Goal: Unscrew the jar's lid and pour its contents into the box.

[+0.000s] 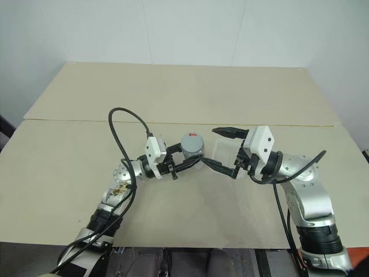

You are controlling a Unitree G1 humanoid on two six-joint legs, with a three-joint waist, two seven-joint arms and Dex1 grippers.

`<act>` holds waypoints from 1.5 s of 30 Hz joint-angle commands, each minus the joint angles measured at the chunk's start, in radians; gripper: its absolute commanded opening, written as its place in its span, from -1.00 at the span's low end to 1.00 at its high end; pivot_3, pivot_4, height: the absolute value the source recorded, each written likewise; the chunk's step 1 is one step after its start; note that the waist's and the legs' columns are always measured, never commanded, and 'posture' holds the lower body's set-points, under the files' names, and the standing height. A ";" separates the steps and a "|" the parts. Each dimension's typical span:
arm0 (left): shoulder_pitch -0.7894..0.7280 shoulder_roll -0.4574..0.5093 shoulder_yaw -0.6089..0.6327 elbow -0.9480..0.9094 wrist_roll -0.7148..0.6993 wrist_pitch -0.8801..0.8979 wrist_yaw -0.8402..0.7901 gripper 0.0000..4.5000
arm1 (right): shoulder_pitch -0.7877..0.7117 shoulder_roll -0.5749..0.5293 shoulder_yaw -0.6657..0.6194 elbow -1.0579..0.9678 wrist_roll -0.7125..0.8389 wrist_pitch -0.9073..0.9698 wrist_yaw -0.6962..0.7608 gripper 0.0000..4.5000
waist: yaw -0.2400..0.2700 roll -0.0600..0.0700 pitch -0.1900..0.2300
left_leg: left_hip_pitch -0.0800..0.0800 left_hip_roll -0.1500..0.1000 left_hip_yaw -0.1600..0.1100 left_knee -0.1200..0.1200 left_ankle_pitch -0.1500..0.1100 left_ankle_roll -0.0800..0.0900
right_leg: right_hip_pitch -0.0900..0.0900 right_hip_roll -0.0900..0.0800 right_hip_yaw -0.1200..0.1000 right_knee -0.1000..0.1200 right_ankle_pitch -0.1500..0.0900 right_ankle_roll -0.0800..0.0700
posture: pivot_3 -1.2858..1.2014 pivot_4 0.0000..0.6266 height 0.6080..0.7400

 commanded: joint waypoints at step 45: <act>0.000 -0.005 -0.003 -0.004 0.023 -0.051 -0.016 -0.15 | -0.029 -0.031 -0.062 0.059 -0.004 0.021 -0.016 0.98 | 0.001 0.000 0.000 | 0.000 0.000 0.000 0.000 0.000 0.000 | 0.001 0.000 0.000 0.000 0.000 0.000 | 0.03 -0.52 1.00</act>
